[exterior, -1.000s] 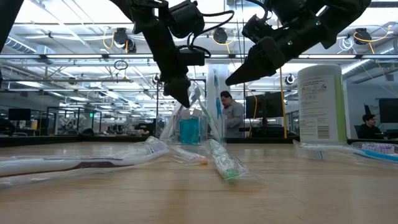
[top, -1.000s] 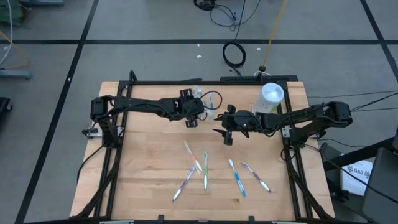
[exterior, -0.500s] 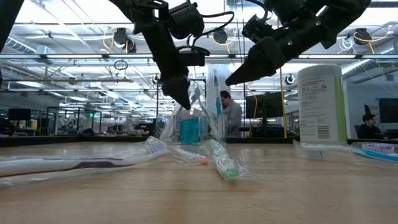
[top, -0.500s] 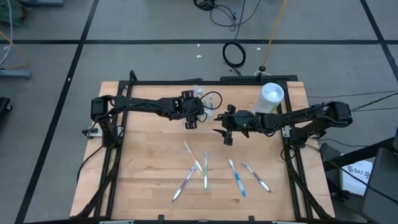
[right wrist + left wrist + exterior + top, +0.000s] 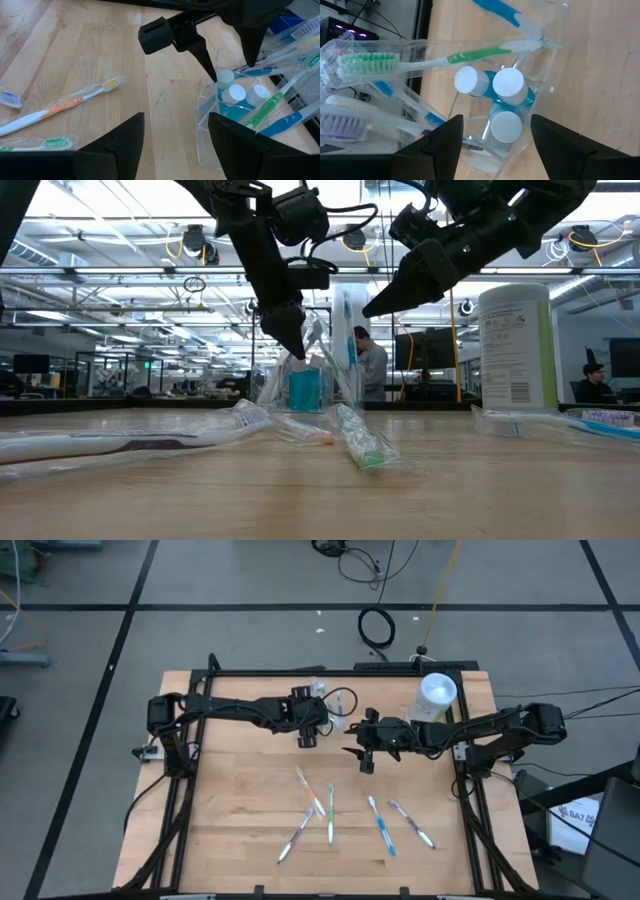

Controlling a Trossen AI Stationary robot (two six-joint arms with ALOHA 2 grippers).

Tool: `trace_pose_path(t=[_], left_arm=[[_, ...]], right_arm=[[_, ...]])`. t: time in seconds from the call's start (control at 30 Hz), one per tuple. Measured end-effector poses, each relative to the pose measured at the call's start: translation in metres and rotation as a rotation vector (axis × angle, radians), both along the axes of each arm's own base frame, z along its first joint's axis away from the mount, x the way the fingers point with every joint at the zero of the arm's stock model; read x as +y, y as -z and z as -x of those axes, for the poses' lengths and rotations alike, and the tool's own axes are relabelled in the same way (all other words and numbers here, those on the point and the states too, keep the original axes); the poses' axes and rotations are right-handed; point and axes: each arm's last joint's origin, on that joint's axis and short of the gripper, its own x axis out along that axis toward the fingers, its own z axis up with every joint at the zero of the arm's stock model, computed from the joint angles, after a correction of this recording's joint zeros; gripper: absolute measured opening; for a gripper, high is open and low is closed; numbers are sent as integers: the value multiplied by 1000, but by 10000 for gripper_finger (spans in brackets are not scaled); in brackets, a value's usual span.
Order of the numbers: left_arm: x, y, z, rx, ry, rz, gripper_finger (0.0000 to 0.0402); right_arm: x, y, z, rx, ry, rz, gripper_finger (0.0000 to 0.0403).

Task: Pick & Place toothbrushing station
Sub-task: Put the blue mouthwash into the transparent organizer

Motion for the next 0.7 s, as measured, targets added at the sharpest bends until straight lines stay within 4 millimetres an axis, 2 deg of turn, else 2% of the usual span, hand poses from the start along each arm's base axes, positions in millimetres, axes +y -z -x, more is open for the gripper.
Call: trace_pose_path(t=[0.7], left_arm=[[-3,5,-3,-16,-22,26,239]], right_arm=[[0,0,0,0,0,0,212]])
